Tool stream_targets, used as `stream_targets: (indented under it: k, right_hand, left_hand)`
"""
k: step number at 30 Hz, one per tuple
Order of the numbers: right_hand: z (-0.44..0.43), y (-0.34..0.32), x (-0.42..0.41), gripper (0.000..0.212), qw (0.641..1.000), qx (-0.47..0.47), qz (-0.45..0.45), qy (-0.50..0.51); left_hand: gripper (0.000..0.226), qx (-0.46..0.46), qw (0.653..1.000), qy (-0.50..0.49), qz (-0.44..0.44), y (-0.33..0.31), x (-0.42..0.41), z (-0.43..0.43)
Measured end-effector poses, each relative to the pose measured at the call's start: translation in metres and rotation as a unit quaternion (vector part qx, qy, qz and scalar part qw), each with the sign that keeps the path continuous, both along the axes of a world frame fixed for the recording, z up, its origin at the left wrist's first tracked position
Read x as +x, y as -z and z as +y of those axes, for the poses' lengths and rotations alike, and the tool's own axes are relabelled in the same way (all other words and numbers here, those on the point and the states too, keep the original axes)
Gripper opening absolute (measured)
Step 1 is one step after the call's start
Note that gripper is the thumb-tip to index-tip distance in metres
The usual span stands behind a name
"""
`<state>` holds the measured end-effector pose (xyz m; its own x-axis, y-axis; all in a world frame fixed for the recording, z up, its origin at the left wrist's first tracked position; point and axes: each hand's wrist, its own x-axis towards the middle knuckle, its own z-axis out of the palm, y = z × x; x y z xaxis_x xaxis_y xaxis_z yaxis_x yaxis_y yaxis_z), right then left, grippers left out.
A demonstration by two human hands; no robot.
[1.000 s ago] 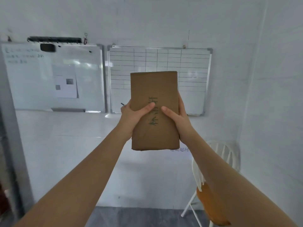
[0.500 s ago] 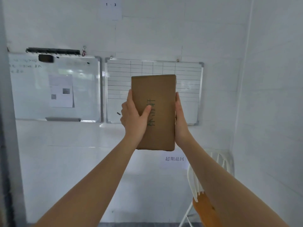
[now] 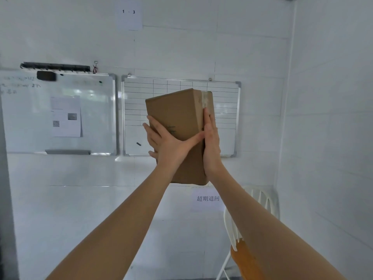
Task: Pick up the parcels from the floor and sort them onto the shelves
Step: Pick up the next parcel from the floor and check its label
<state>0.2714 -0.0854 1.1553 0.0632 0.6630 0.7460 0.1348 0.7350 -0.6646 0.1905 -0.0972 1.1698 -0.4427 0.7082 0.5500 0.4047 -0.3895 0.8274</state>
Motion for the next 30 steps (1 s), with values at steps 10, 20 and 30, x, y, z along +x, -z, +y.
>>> stream_targets:
  k: [10,20,30]
  right_hand:
    - [0.005,0.0,0.041,0.074,0.989,-0.006,-0.1,0.108]
    - [0.01,0.005,0.048,0.06,0.975,-0.132,0.034,-0.173]
    - [0.008,0.012,0.041,0.066,0.971,-0.108,0.087,-0.193]
  left_hand:
    - [0.111,0.064,0.983,0.156,-0.074,-0.001,-0.036,-0.003]
    - [0.049,0.043,0.951,0.281,-0.119,0.012,-0.037,-0.004]
    - [0.039,0.116,0.981,0.09,-0.129,0.022,-0.021,-0.004]
